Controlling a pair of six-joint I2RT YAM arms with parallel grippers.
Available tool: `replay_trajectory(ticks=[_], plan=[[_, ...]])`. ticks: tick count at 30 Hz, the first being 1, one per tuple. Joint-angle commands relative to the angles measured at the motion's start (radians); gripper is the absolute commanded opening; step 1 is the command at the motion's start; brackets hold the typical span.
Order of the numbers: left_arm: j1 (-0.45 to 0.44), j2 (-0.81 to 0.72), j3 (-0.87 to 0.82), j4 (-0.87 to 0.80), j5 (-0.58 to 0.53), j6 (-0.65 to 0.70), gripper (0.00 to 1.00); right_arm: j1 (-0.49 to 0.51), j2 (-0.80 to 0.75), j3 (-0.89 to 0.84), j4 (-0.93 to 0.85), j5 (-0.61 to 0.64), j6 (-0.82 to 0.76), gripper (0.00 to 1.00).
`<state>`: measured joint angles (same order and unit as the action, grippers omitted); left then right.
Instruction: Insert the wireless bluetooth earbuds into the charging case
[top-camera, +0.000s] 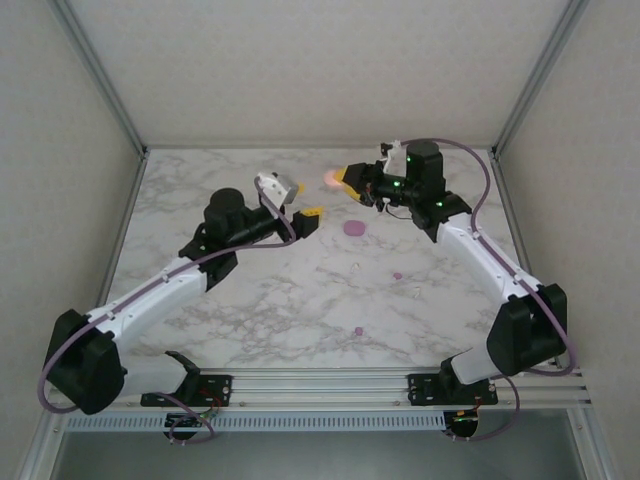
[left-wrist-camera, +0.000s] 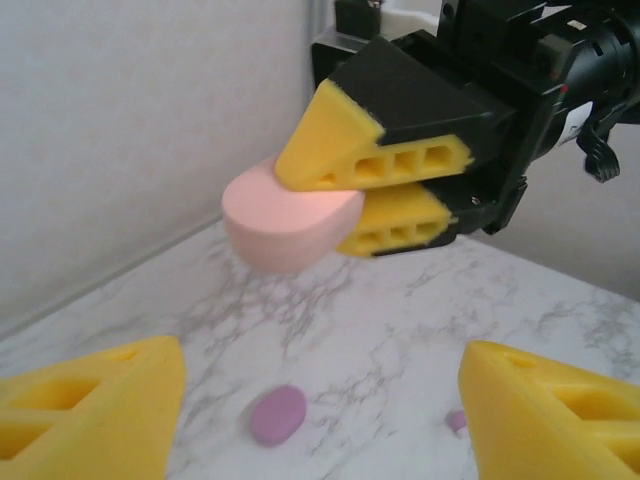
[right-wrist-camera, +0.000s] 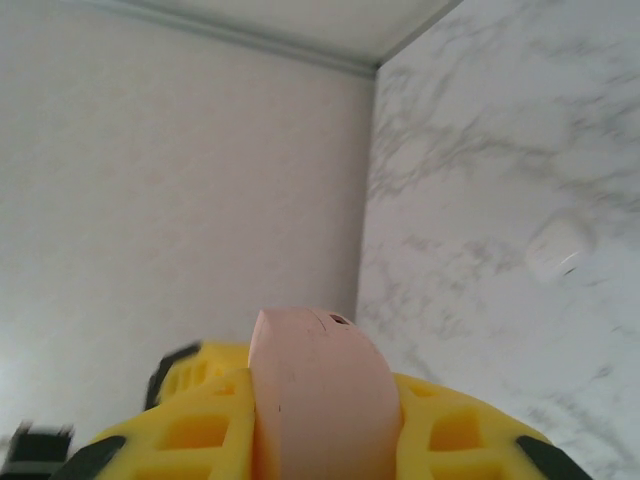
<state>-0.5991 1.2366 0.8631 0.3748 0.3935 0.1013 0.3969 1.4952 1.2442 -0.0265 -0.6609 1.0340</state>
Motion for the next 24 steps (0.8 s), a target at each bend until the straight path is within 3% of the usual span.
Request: replay_trajectory(ticks=[1,9,14,17,24], plan=[[0.006,-0.102,-0.052,0.036,-0.183,-0.039,0.75,-0.006,0.127,-0.003,0.001,0.135,-0.05,0.15],[0.02,-0.222,-0.057,-0.086,-0.44,-0.119,1.0,0.036,0.459,0.167,-0.037,0.179,-0.084,0.16],[0.059,-0.256,-0.04,-0.155,-0.469,-0.176,1.0,0.071,0.635,0.361,-0.192,0.199,-0.146,0.18],[0.082,-0.249,-0.013,-0.225,-0.541,-0.269,1.0,0.093,0.722,0.465,-0.264,0.218,-0.17,0.19],[0.132,-0.217,0.064,-0.373,-0.514,-0.37,1.0,0.121,0.865,0.65,-0.37,0.244,-0.209,0.21]])
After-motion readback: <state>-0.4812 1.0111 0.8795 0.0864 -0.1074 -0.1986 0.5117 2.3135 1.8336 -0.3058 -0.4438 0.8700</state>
